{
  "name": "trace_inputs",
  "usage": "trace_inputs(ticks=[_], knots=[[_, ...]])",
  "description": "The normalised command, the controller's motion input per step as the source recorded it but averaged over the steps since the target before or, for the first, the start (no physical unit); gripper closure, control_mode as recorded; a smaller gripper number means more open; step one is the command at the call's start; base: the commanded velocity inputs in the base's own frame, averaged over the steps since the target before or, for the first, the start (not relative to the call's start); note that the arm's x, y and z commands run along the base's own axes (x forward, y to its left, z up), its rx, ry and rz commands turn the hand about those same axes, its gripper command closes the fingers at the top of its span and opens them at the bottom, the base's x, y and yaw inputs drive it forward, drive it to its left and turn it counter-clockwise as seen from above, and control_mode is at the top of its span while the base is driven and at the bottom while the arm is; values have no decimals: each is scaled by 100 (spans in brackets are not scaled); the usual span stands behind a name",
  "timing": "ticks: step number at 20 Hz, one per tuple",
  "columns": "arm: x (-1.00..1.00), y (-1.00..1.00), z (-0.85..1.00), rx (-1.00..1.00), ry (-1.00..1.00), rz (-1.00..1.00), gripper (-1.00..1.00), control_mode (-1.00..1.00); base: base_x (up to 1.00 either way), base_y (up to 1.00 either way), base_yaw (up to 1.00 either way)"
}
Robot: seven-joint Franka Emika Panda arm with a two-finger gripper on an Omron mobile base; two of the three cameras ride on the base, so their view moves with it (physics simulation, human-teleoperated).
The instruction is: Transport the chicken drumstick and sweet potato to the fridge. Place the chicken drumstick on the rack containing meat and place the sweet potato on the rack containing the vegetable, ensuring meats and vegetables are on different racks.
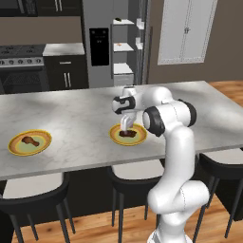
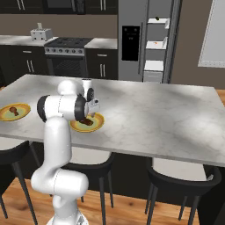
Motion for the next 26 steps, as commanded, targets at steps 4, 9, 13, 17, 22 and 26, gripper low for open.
trace_inputs(ticks=[4,9,13,17,22,26], knots=[[-29,0,-24,0,-1,4,-100,-100,0,0,0],[-20,1,-33,0,-3,5,-100,-100,0,0,0],[0,2,-51,0,0,5,-100,-100,0,0,0],[-10,6,-41,0,0,4,100,-100,0,0,0],[-52,0,-3,0,-8,2,100,-100,0,0,0],[-49,0,0,0,-6,0,100,-100,0,0,0]])
